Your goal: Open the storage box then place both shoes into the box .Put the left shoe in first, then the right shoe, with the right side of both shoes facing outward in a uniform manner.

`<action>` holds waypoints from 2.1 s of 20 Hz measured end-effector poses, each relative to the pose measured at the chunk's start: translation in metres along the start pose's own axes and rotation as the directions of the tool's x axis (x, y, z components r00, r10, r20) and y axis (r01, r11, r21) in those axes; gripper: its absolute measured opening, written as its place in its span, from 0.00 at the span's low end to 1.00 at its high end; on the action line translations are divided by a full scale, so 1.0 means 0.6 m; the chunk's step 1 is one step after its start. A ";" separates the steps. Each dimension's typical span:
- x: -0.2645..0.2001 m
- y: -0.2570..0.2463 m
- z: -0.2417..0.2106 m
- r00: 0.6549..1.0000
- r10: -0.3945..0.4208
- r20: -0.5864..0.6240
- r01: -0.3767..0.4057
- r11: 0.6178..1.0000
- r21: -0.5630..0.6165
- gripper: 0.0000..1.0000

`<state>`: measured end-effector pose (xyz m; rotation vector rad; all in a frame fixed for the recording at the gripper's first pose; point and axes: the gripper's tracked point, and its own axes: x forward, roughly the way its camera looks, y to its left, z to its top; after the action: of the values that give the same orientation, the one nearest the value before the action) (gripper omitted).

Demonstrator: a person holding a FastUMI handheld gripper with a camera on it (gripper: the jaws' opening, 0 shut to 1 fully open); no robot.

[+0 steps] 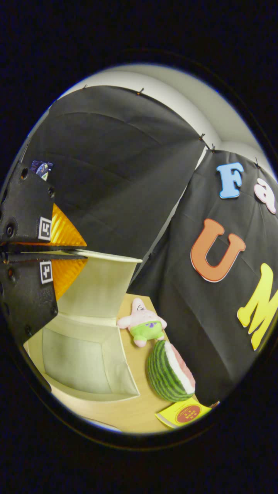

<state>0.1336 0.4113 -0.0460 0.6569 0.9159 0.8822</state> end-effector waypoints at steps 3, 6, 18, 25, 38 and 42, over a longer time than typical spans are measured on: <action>-0.002 -0.038 -0.036 0.987 -0.156 -0.043 0.152 0.985 -0.087 0.39; -0.020 -0.085 -0.062 0.946 -0.313 -0.079 0.291 0.933 -0.212 0.81; -0.160 -0.300 -0.084 0.773 -0.628 -0.084 0.557 0.737 -0.384 0.99; -0.281 -0.441 -0.080 0.693 -0.712 -0.111 0.643 0.680 -0.353 0.99; -0.442 -0.692 -0.135 0.518 -0.831 -0.202 0.760 0.556 -0.336 0.94; -0.452 -0.722 -0.161 0.509 -0.819 -0.263 0.754 0.572 -0.323 0.83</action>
<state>0.1169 -0.0243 -0.3291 -0.1577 1.3278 0.2175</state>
